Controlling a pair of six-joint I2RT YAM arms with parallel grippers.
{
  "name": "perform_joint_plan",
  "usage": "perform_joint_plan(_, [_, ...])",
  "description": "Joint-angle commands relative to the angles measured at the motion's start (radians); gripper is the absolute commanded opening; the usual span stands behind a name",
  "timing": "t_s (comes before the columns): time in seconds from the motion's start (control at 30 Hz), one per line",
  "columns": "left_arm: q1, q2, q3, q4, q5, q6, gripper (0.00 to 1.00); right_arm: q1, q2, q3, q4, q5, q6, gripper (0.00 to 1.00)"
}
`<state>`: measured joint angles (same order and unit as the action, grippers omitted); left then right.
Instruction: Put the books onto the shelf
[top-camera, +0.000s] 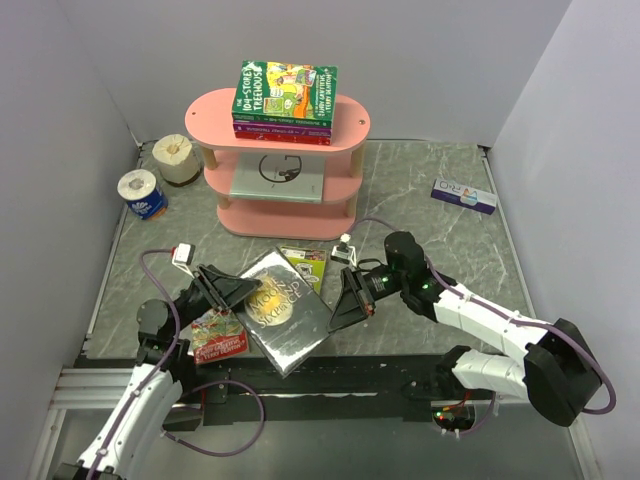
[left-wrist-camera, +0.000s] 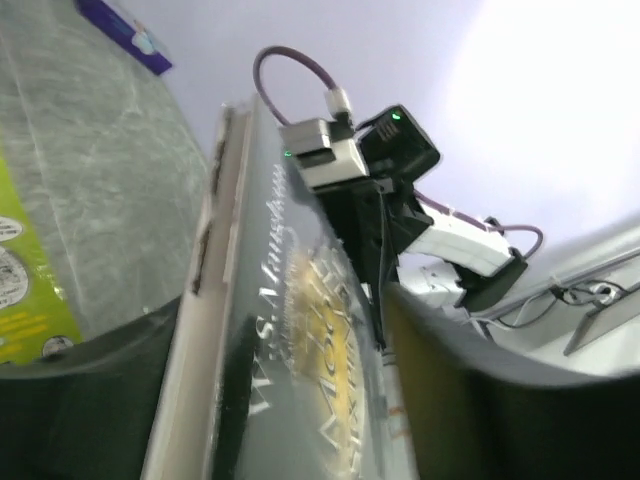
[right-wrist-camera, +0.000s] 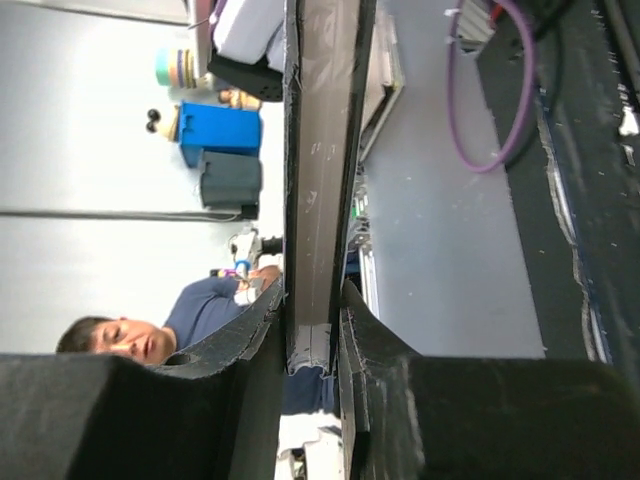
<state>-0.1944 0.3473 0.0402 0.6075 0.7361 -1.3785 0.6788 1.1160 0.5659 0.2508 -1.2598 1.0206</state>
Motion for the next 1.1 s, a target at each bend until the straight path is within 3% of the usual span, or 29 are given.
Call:
perform_joint_plan(0.0, [-0.002, 0.073, -0.025, 0.319, 0.143, -0.059, 0.56, -0.005, -0.016, 0.048, 0.155, -0.105, 0.018, 0.0])
perform_joint_plan(0.03, [-0.002, 0.096, -0.023, 0.337, 0.157, -0.066, 0.41, -0.007, -0.016, 0.055, 0.131, -0.105, 0.003, 0.0])
perform_joint_plan(0.2, [-0.004, 0.13, 0.004, 0.373, 0.223, -0.07, 0.02, -0.018, -0.022, 0.107, 0.016, -0.112, -0.073, 0.0])
perform_joint_plan(0.3, [-0.004, 0.104, -0.01, 0.413, 0.207, -0.106, 0.01, -0.024, -0.031, 0.141, -0.059, -0.098, -0.116, 0.0])
perform_joint_plan(0.37, [-0.002, 0.041, 0.016, 0.258, 0.121, -0.085, 0.01, -0.044, -0.062, 0.178, -0.236, 0.009, -0.218, 0.03])
perform_joint_plan(0.4, [-0.004, 0.012, 0.026, 0.192, 0.076, -0.077, 0.01, -0.048, -0.073, 0.218, -0.305, 0.054, -0.259, 0.21])
perform_joint_plan(0.43, [-0.004, -0.037, 0.032, 0.149, 0.034, -0.088, 0.01, -0.054, -0.085, 0.233, -0.358, 0.136, -0.319, 0.29])
perform_joint_plan(0.57, [-0.004, -0.002, 0.021, 0.241, -0.082, -0.241, 0.01, -0.067, -0.143, 0.235, -0.361, 0.18, -0.291, 0.37])
perform_joint_plan(0.73, [-0.008, 0.004, 0.113, 0.094, -0.144, -0.208, 0.01, -0.068, -0.159, 0.203, -0.332, 0.191, -0.266, 0.33])
perform_joint_plan(0.83, [-0.016, 0.027, 0.165, 0.01, -0.129, -0.139, 0.01, -0.073, -0.154, 0.151, -0.208, 0.149, -0.193, 0.16])
perform_joint_plan(0.87, [-0.017, 0.03, 0.211, -0.064, -0.129, -0.099, 0.01, -0.074, -0.141, 0.138, -0.168, 0.137, -0.166, 0.13])
perform_joint_plan(0.9, [-0.017, 0.038, 0.233, -0.191, -0.133, -0.018, 0.01, -0.076, -0.134, 0.112, -0.077, 0.11, -0.137, 0.02])
perform_joint_plan(1.07, [-0.019, 0.045, 0.268, -0.334, -0.106, 0.104, 0.03, -0.079, -0.099, 0.075, 0.105, 0.039, 0.015, 0.0])
